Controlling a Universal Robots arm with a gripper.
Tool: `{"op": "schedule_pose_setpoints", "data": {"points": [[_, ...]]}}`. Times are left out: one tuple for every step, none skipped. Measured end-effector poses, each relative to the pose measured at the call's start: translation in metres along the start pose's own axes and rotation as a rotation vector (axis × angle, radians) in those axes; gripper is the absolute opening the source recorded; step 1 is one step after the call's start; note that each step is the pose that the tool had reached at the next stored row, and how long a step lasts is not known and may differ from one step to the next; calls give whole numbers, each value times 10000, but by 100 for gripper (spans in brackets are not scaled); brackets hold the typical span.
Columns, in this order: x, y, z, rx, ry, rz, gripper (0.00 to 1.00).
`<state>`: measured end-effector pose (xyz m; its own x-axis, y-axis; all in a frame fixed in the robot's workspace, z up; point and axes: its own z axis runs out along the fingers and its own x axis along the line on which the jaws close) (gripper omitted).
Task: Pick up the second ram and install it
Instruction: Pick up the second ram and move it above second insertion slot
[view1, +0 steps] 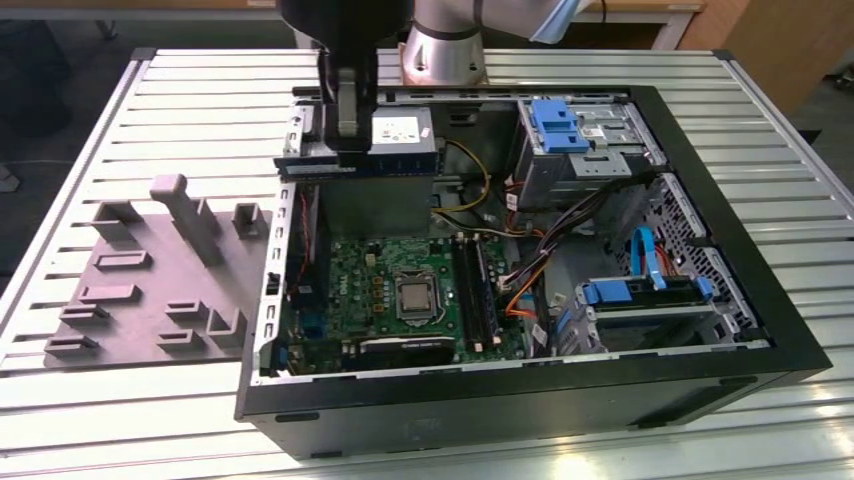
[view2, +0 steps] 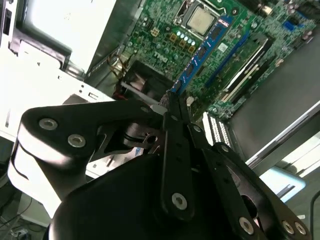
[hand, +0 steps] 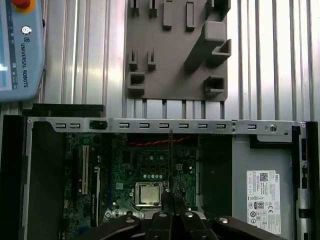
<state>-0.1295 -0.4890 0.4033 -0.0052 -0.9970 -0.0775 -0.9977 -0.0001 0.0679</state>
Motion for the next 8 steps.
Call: {"op": "schedule_pose_setpoints", "data": {"points": [[0,-21,0,0,-1,0,12],[0,-44,1,0,-1,0,12],[0,-73,-1,0,-1,0,12],[0,-105,-3,0,-1,-1,12],[0,-134,-4,0,-1,-1,12],[0,-160,-6,-1,0,-1,12],[-1,-186,-7,0,0,0,12],[0,-208,-5,0,-1,0,12]]}}
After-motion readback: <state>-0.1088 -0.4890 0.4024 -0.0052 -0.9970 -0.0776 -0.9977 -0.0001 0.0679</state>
